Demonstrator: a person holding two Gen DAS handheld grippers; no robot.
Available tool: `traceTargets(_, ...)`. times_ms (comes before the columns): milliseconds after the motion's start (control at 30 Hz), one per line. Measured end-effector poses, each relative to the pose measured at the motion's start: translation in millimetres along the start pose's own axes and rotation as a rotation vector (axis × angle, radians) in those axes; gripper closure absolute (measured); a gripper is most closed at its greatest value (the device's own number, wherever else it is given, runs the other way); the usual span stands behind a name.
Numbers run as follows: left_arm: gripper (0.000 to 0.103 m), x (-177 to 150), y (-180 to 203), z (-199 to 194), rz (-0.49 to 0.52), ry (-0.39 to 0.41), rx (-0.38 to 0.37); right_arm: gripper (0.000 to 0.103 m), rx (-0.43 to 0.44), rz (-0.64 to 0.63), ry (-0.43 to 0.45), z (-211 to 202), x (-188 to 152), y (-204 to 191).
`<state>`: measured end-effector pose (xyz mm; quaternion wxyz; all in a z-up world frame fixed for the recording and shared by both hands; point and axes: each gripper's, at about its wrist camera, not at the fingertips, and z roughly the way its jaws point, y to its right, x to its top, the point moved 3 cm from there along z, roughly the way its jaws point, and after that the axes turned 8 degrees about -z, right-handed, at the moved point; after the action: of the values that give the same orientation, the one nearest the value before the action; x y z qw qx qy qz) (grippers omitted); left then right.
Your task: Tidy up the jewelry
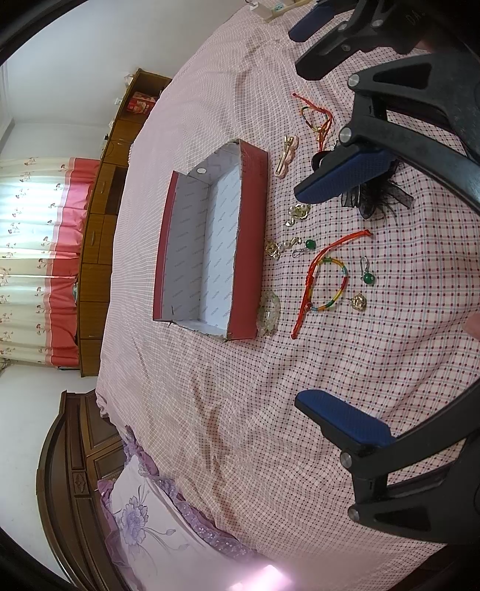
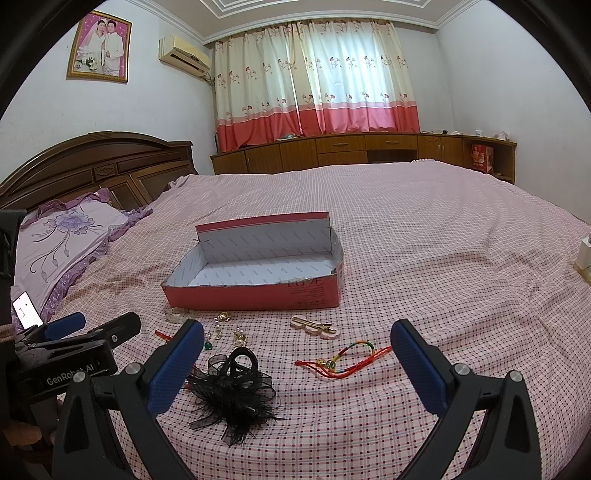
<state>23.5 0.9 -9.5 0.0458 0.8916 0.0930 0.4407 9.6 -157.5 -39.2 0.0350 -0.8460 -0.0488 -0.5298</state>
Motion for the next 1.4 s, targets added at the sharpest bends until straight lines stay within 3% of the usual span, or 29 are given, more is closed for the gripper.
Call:
traceTargets(700, 0.009, 16, -12, 24, -0.019, -0.019, 0.003, 0.000, 0.004, -0.026, -0.027, 24, 14, 3)
traceTargets(1100, 0.009, 22, -26, 79, -0.062, -0.104, -0.002, 0.000, 0.004, -0.022, -0.122, 84, 15, 21)
traceTargets(1400, 0.012, 18, -28, 127, -0.051, -0.194, 0.009, 0.007, 0.033, -0.017, -0.230, 125, -2, 24)
